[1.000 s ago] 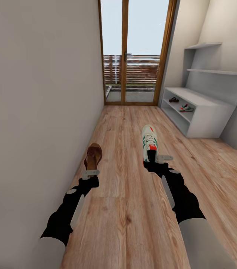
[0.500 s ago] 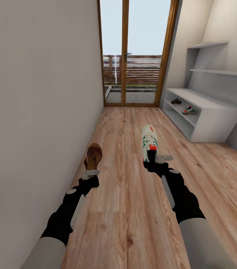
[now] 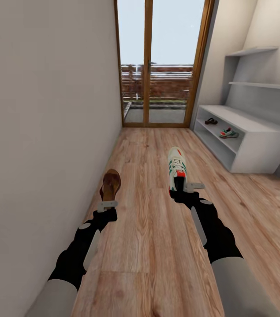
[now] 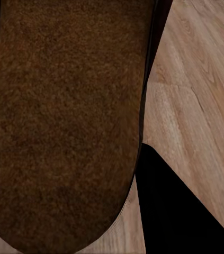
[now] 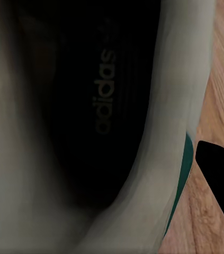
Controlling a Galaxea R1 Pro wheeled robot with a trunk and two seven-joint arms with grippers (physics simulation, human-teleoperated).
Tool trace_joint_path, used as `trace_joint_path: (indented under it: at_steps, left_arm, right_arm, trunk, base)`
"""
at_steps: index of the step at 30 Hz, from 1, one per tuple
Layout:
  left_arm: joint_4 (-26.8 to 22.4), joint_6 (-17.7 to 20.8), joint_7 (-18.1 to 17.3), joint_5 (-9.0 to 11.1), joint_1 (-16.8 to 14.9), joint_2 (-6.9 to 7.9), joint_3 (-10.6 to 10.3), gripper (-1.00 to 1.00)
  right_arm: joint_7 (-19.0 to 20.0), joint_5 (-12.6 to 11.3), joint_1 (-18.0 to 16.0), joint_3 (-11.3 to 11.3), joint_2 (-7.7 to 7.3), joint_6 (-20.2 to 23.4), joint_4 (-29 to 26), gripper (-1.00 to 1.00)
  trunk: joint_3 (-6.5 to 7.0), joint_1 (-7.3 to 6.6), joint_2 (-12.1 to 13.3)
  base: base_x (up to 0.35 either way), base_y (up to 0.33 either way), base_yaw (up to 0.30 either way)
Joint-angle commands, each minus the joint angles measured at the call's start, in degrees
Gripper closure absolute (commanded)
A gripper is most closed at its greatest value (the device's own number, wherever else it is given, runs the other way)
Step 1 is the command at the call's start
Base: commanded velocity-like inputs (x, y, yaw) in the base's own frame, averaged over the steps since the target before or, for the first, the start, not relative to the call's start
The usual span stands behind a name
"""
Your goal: Pick up the two gym shoes and the two sandals from the corridor floor and place them onto the hallstand (shoe rack) in the corridor, making sure they are on the rack and not on the floor. Arrange them so the two gym shoes are next to each other and the two sandals are next to each other.
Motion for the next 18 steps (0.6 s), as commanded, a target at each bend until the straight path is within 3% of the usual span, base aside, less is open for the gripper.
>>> trace_joint_path:
  at_steps: [1, 18]
  left_arm:
    - [-0.04, 0.36, -0.23, 0.07, -0.02, -0.02, 0.08, 1.00]
    - [0.23, 0.36, -0.29, 0.07, -0.02, -0.02, 0.08, 1.00]
  right_arm:
    - [0.09, -0.09, -0.03, -0.13, 0.05, 0.30, -0.08, 1.00]
    - [0.09, -0.01, -0.03, -0.11, 0.05, 0.30, -0.08, 1.00]
  trunk:
    - [-0.05, 0.02, -0.02]
    - [-0.05, 0.02, -0.02]
  base:
    - [0.347, 0.000, 0.000]
    - [0.347, 0.000, 0.000]
